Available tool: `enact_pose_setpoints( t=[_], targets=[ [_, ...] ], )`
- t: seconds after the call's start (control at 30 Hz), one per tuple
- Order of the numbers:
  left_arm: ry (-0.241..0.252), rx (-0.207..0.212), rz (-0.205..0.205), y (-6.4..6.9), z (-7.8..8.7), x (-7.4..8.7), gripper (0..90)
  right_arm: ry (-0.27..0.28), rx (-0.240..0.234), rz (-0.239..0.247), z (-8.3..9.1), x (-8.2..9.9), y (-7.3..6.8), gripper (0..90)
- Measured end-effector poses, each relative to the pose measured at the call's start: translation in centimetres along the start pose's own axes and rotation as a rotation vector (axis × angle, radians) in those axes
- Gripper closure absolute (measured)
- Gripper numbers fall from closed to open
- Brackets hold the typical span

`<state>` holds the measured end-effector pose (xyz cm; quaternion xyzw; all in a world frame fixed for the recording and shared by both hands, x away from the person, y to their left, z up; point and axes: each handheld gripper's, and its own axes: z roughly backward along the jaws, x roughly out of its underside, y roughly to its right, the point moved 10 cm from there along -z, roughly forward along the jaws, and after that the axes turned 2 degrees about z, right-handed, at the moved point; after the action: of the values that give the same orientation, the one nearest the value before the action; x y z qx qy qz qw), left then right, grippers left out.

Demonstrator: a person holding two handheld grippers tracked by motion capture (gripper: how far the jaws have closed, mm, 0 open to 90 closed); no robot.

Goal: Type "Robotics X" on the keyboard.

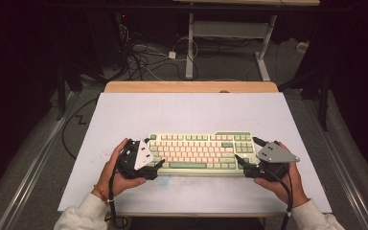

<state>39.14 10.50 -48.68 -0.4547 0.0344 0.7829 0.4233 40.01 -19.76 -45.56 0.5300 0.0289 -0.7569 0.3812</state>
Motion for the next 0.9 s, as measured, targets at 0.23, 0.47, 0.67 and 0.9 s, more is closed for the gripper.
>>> enact_pose_setpoints(
  t=[0.23, 0.47, 0.67, 0.9],
  targets=[
    [-0.008, -0.002, -0.002, -0.1, 0.4, 0.9, 17.2, 0.0, 0.011, 0.004, 0.7, 0.5, 0.4, 21.2],
    [-0.018, -0.016, -0.001, -0.3, 0.8, 1.8, 17.2, -0.006, 0.026, 0.006, 1.4, 1.4, 0.8, 21.1],
    [-0.026, -0.015, 0.012, -0.3, 1.1, 2.9, 17.2, -0.014, 0.041, -0.005, 1.9, 2.2, 1.1, 21.1],
    [-0.047, -0.033, 0.025, -0.4, 1.0, 4.9, 17.2, -0.032, 0.052, -0.017, 2.2, 3.6, 1.5, 21.1]
  ],
)
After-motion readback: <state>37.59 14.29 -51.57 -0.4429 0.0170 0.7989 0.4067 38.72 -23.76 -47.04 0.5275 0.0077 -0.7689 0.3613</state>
